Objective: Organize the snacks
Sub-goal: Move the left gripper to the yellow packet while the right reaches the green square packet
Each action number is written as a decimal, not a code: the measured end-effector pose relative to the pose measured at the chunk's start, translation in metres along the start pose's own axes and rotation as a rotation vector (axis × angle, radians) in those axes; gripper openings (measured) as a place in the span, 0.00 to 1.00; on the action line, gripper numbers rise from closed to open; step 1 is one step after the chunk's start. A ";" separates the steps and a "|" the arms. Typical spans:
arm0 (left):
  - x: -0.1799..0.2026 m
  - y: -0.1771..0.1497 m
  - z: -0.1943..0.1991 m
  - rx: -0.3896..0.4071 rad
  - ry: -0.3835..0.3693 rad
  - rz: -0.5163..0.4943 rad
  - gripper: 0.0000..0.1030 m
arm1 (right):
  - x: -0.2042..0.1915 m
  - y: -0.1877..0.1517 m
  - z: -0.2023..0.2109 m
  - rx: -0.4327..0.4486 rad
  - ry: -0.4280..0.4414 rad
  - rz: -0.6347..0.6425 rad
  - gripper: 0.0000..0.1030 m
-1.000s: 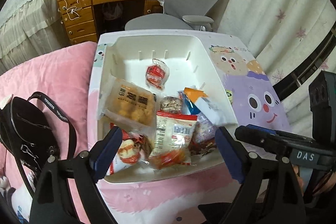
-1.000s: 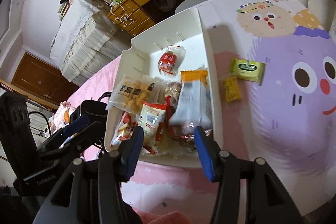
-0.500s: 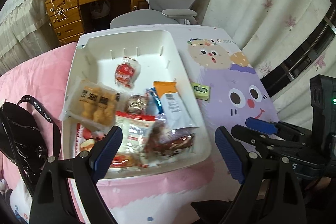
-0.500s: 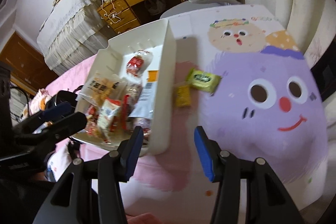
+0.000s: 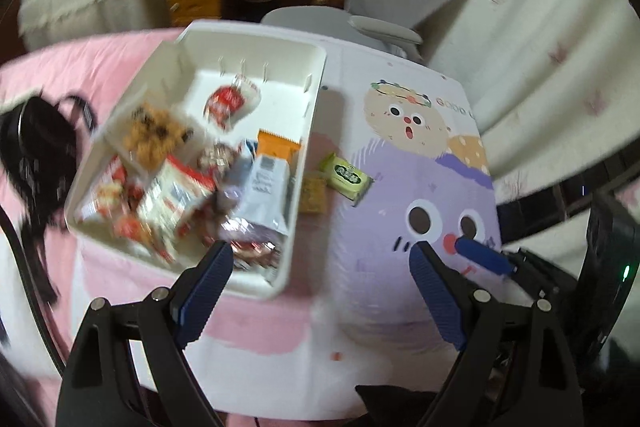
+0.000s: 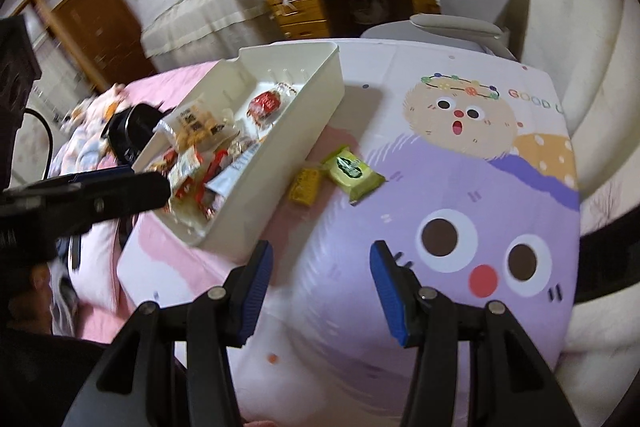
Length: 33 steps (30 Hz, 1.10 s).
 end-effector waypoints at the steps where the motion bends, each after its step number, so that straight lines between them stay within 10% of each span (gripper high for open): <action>1: 0.001 -0.002 -0.001 0.002 0.004 0.026 0.86 | 0.005 -0.001 0.001 0.000 0.000 0.026 0.50; 20: 0.003 -0.008 -0.049 0.128 0.234 0.507 0.86 | 0.048 0.028 -0.020 0.144 -0.014 0.302 0.50; 33: -0.007 0.010 -0.092 0.288 0.356 0.645 0.87 | 0.030 0.040 -0.088 0.240 0.100 0.540 0.49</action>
Point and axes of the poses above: each gripper's, at about its wrist camera, not at the fingertips, and z roughly against the way its jaws point, x to its right, y to its top, the point moved 3 cm from there along -z, roughly the way its jaws point, and after that the axes turned 7 degrees about -y, right-handed, at the moved point
